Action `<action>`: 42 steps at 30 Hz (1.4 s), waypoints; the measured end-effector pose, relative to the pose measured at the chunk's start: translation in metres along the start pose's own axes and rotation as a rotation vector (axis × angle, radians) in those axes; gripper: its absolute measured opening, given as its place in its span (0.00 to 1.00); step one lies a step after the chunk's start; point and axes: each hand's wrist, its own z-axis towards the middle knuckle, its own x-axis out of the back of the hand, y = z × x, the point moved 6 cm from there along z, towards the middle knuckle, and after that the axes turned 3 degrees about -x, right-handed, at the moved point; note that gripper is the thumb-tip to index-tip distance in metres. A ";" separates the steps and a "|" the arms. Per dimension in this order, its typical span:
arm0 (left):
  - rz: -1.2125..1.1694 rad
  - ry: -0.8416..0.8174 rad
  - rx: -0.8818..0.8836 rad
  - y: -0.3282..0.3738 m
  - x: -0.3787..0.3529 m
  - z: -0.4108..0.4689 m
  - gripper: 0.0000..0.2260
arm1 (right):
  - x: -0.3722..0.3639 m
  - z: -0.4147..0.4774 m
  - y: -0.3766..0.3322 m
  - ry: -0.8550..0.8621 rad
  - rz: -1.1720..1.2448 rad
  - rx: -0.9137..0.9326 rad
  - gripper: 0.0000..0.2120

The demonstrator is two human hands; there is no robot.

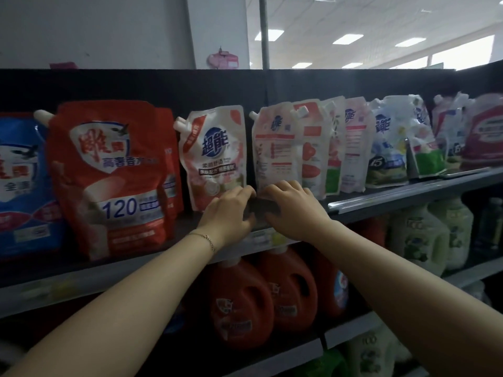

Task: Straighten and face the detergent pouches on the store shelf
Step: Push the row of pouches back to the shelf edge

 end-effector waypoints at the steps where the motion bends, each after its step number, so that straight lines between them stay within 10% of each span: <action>1: 0.001 -0.006 0.009 0.004 -0.005 0.008 0.14 | -0.001 0.005 0.012 -0.004 0.000 0.000 0.22; 19: 0.080 -0.070 0.233 0.023 -0.074 0.092 0.18 | -0.030 0.077 0.147 0.038 0.412 -0.180 0.11; 42: -0.113 0.045 0.355 0.001 -0.091 0.096 0.18 | -0.051 0.093 0.146 0.265 0.336 -0.115 0.12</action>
